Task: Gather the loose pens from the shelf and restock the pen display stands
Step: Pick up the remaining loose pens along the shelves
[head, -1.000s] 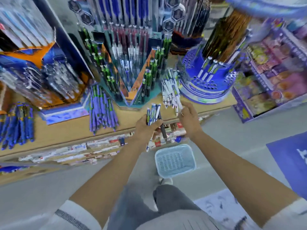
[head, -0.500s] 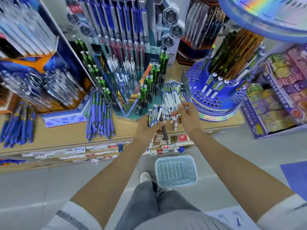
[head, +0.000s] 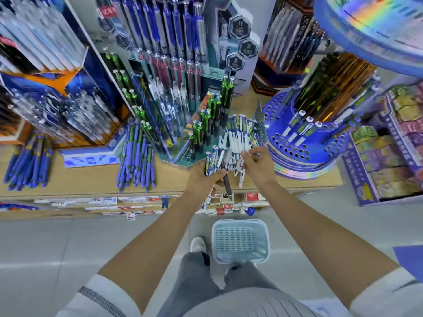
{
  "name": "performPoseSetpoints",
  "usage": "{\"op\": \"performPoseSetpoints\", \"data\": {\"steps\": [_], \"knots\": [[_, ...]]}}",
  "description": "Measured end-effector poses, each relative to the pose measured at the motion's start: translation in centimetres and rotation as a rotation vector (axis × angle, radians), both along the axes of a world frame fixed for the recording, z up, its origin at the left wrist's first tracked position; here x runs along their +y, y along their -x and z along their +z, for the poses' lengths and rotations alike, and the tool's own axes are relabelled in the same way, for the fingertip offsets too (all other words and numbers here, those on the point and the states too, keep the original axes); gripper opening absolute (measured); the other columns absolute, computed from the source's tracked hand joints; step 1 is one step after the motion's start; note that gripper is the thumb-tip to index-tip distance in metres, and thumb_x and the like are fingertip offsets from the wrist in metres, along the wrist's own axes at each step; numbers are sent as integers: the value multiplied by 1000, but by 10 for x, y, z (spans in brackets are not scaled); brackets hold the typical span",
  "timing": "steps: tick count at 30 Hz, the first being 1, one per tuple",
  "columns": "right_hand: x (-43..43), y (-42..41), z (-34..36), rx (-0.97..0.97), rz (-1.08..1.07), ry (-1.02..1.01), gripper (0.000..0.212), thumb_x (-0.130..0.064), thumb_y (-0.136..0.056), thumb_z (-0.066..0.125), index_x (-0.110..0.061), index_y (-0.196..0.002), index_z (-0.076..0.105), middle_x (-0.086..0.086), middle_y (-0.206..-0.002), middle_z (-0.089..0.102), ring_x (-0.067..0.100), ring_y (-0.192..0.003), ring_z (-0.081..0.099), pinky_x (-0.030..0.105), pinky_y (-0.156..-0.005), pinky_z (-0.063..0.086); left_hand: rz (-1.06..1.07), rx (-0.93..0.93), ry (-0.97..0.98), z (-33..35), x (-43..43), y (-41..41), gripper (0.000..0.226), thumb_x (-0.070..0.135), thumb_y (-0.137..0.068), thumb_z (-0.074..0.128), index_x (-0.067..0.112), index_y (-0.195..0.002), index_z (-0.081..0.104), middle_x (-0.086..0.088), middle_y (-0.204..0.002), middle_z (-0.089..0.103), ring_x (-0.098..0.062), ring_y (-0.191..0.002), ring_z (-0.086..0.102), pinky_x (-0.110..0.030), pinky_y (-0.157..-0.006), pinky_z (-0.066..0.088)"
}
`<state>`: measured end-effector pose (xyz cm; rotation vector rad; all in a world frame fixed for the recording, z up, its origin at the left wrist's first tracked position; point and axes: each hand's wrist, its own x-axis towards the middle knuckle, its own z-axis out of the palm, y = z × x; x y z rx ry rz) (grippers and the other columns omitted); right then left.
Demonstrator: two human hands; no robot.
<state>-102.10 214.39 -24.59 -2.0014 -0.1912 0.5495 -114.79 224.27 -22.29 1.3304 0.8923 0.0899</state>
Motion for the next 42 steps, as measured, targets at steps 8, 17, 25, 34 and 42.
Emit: {"op": "performPoseSetpoints", "data": {"steps": [8, 17, 25, 34, 42], "knots": [[-47, 7, 27, 352, 540, -1, 25, -38, -90, 65, -17, -99, 55, 4, -86, 73, 14, -66, 61, 27, -61, 45, 180, -39, -17, 4, -33, -14, 11, 11, -90, 65, 7, -100, 61, -5, -78, 69, -13, -58, 62, -24, -44, 46], [-96, -2, 30, 440, 543, -160, 11, -10, -94, 60, -7, -105, 61, 13, -84, 72, 27, -72, 58, 21, -54, 48, 314, -22, 14, 5, -76, -26, 12, 17, -87, 68, 7, -92, 64, -5, -72, 63, -18, -59, 53, -29, -60, 45], [-107, -5, 33, 438, 453, -172, 22, -20, -101, 50, -4, -113, 59, 7, -93, 73, 15, -75, 67, 28, -72, 52, 232, -26, 142, 17, -91, -30, 20, 8, -95, 54, 2, -77, 60, -12, -73, 61, -25, -70, 56, -39, -76, 49], [-80, -8, 37, 796, 448, -450, 38, -14, -98, 53, -3, -134, 48, 15, -121, 59, 35, -113, 58, 52, -96, 51, 187, -58, 159, 31, -52, -63, 13, 22, -96, 57, 10, -95, 62, -5, -89, 70, -17, -76, 68, -27, -65, 56], [-68, -13, 25, 689, 331, -504, 18, -9, -95, 54, -8, -112, 60, 11, -99, 63, 22, -86, 65, 37, -78, 58, 42, 68, 82, 24, -42, -78, 39, 32, -92, 62, 4, -116, 49, -16, -116, 61, -25, -98, 60, -41, -92, 52]]}}
